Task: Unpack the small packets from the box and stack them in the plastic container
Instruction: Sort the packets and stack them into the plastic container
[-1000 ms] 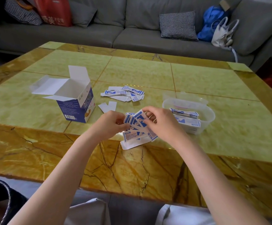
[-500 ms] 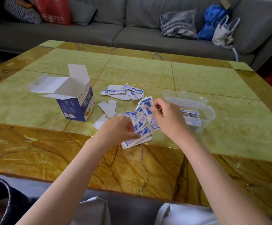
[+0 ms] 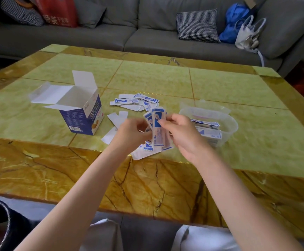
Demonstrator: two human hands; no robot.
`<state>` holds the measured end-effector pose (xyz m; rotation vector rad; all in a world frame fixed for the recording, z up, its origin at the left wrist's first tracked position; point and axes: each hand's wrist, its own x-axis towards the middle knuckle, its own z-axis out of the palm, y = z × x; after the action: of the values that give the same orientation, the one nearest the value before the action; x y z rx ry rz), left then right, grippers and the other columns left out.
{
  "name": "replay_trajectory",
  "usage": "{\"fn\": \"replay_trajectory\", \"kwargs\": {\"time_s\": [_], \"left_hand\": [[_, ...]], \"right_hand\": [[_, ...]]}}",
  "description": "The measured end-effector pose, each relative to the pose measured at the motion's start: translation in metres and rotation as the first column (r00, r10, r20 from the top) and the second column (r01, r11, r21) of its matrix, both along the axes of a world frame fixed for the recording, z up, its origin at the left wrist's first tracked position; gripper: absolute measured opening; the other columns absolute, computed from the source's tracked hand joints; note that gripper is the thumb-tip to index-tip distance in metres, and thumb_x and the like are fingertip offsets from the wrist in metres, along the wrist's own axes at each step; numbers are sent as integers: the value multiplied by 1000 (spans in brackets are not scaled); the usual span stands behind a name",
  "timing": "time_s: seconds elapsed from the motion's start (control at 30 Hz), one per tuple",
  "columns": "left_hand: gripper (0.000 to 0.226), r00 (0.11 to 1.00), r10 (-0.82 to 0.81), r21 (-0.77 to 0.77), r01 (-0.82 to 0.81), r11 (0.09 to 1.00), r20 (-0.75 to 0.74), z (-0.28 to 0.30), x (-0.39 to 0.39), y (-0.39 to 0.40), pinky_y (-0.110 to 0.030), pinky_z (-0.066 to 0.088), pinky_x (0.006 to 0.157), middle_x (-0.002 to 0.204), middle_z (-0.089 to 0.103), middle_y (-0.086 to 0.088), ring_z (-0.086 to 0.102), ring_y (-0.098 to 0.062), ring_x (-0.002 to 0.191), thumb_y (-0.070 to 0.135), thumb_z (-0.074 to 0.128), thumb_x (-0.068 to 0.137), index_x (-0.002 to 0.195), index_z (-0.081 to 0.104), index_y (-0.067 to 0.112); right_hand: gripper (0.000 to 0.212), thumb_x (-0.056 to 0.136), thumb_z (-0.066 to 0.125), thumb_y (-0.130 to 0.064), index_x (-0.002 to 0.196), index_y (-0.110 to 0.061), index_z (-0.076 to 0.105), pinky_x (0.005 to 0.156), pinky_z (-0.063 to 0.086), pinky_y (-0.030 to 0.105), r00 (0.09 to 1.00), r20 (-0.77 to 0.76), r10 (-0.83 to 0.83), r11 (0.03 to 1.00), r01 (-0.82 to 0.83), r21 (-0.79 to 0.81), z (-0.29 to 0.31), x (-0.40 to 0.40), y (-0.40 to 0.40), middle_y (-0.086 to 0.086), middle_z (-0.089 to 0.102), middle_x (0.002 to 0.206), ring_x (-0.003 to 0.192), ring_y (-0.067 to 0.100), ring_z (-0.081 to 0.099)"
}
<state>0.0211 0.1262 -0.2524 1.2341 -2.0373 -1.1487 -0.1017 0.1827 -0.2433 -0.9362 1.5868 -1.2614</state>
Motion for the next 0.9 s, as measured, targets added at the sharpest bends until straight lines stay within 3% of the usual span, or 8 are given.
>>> {"fn": "replay_trajectory", "kwargs": {"time_s": [0.07,0.17,0.27,0.37,0.47,0.57,0.73,0.9], "left_hand": [[9,994,-66,-80,73,994,91,2,-2,4,-14,44,53,71,62,7,58,-7,63,19,68,80,76,61,17],[17,982,-159,-18,162,987,106,5,3,-1,-10,45,61,88,66,9,61,-4,75,25,71,78,92,63,18],[30,992,-109,46,106,993,65,6,14,-11,-16,46,64,96,63,12,61,-7,85,28,71,78,106,60,27],[30,974,-125,-56,138,989,188,0,13,-10,-15,43,64,90,61,12,55,-2,73,31,72,76,104,62,26],[19,937,-135,-162,196,967,322,-11,6,-2,-11,35,56,84,62,3,52,-4,63,24,70,79,95,68,14],[18,915,-127,-166,203,965,383,-15,2,-2,-20,33,54,76,61,-7,50,-17,67,21,67,82,89,70,5],[14,889,-130,-194,235,952,438,-12,6,-4,-20,32,53,70,52,0,47,-16,68,20,65,83,93,70,11],[18,871,-121,-218,250,943,476,-11,4,1,-26,45,66,84,60,-2,57,-18,78,21,63,84,100,68,15]], "right_hand": [[11,94,51,-13,86,-12,59,80,52,36,995,-61,-83,996,80,-48,1,1,-2,5,68,91,88,20,65],[2,93,51,-10,93,-11,53,68,49,32,889,-407,-209,961,109,-256,5,-7,-2,6,66,84,75,20,63],[19,94,48,-10,113,-10,41,48,44,31,434,-899,-64,962,-214,-172,-1,-15,3,9,62,80,61,22,57],[22,97,44,-12,118,-15,39,53,40,25,181,-976,122,943,-328,58,-12,-9,9,5,58,89,71,19,58],[6,96,44,-14,94,-17,49,65,40,29,213,-952,221,919,-373,130,-14,-6,12,2,57,96,95,17,52],[15,96,45,-25,99,-14,55,79,47,33,217,-925,310,912,-344,225,-10,-11,15,1,58,103,103,16,49],[23,97,41,-26,100,-17,61,65,46,30,108,-924,366,910,-250,331,-4,-21,26,0,60,96,93,18,53],[19,95,47,-21,104,-14,62,74,53,40,281,-856,434,896,-238,375,-6,-21,32,5,60,100,85,23,61]]}}
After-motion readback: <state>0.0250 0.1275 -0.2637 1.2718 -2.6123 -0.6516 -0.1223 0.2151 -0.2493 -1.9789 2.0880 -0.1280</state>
